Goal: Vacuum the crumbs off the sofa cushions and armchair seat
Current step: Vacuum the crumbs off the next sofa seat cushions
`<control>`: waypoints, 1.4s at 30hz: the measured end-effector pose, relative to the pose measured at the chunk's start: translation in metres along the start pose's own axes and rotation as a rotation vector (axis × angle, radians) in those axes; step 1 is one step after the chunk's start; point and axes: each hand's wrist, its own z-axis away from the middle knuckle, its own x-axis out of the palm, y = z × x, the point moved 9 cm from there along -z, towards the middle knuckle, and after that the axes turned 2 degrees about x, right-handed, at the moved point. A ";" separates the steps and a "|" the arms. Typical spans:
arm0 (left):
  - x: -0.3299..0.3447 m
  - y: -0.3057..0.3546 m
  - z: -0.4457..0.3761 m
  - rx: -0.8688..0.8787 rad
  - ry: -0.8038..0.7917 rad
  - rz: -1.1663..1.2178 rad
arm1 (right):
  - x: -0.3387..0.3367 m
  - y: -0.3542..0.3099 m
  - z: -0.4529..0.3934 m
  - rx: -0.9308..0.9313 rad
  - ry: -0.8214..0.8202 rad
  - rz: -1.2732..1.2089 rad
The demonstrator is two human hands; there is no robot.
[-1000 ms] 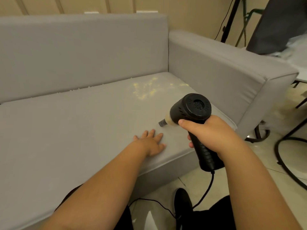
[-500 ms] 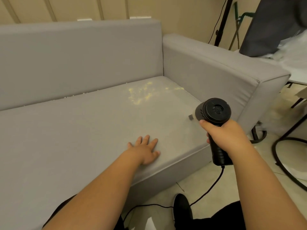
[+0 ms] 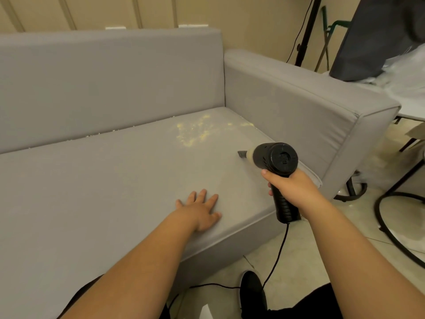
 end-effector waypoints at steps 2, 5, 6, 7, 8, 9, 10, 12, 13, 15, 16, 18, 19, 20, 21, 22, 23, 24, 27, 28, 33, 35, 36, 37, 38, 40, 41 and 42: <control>0.000 -0.001 0.000 0.000 0.001 0.002 | 0.005 0.001 -0.001 -0.004 -0.014 0.033; 0.000 -0.001 0.000 0.003 -0.001 0.011 | 0.004 -0.013 0.008 -0.032 -0.015 0.079; -0.001 -0.001 0.001 0.005 -0.001 0.012 | 0.001 -0.020 0.013 -0.044 -0.005 0.094; -0.001 0.000 0.002 0.008 -0.001 0.011 | -0.004 -0.027 0.019 -0.054 0.012 0.108; -0.001 0.000 0.003 0.009 0.000 0.009 | -0.009 -0.033 0.026 -0.066 0.032 0.119; -0.001 0.001 0.004 0.010 0.002 0.008 | -0.013 -0.038 0.032 -0.075 0.050 0.130; -0.001 0.000 0.004 0.010 0.002 0.007 | -0.018 -0.042 0.039 -0.075 0.061 0.144; -0.001 0.000 0.004 0.010 0.001 0.006 | -0.025 -0.044 0.051 -0.041 0.052 0.160; 0.000 0.001 0.003 0.010 -0.001 0.006 | -0.029 -0.044 0.056 -0.020 0.043 0.164; 0.000 0.001 0.003 0.007 0.002 0.003 | -0.038 -0.045 0.062 0.002 0.034 0.178; -0.001 0.001 0.002 0.006 0.003 0.003 | -0.041 -0.045 0.065 0.013 0.029 0.180; -0.001 0.001 0.002 0.004 0.003 0.004 | -0.045 -0.044 0.069 0.029 0.018 0.178; 0.000 0.001 0.002 0.003 0.002 0.003 | -0.046 -0.043 0.070 0.035 0.010 0.181; 0.000 0.001 0.002 0.002 0.001 0.003 | -0.047 -0.043 0.071 0.038 0.004 0.187; 0.000 0.001 0.002 0.001 0.001 0.001 | -0.047 -0.042 0.072 0.037 -0.003 0.195; -0.001 0.002 0.002 0.000 0.000 -0.002 | -0.047 -0.042 0.072 0.035 -0.008 0.197; -0.001 0.002 0.002 0.000 -0.003 -0.003 | -0.046 -0.042 0.073 0.033 -0.011 0.197; -0.001 0.002 0.001 0.001 -0.003 -0.003 | -0.045 -0.041 0.073 0.030 -0.013 0.197; 0.000 0.002 0.001 -0.001 -0.004 -0.002 | -0.043 -0.040 0.072 0.019 -0.008 0.204; 0.003 0.002 0.001 0.001 -0.008 -0.002 | -0.040 -0.038 0.071 0.012 -0.005 0.197; -0.002 0.003 0.003 0.019 0.029 0.000 | -0.023 -0.031 0.046 -0.026 0.031 0.153; 0.001 0.002 0.003 0.034 0.036 0.000 | -0.021 -0.029 0.024 -0.024 0.054 0.115; 0.001 0.001 0.002 0.042 0.043 0.004 | -0.021 -0.032 0.009 -0.026 0.071 0.076; 0.004 0.001 0.002 0.052 0.040 0.005 | -0.022 -0.032 -0.005 -0.023 0.088 0.035; 0.005 0.000 0.002 0.059 0.038 0.001 | -0.022 -0.034 -0.020 -0.019 0.106 -0.007; 0.003 -0.003 -0.004 0.064 0.051 -0.005 | -0.020 -0.037 -0.055 -0.012 0.129 -0.072; 0.003 -0.004 -0.004 0.071 0.053 -0.002 | -0.020 -0.039 -0.069 -0.009 0.143 -0.084; -0.002 -0.009 -0.011 0.072 0.061 0.007 | -0.019 -0.045 -0.087 -0.010 0.147 -0.082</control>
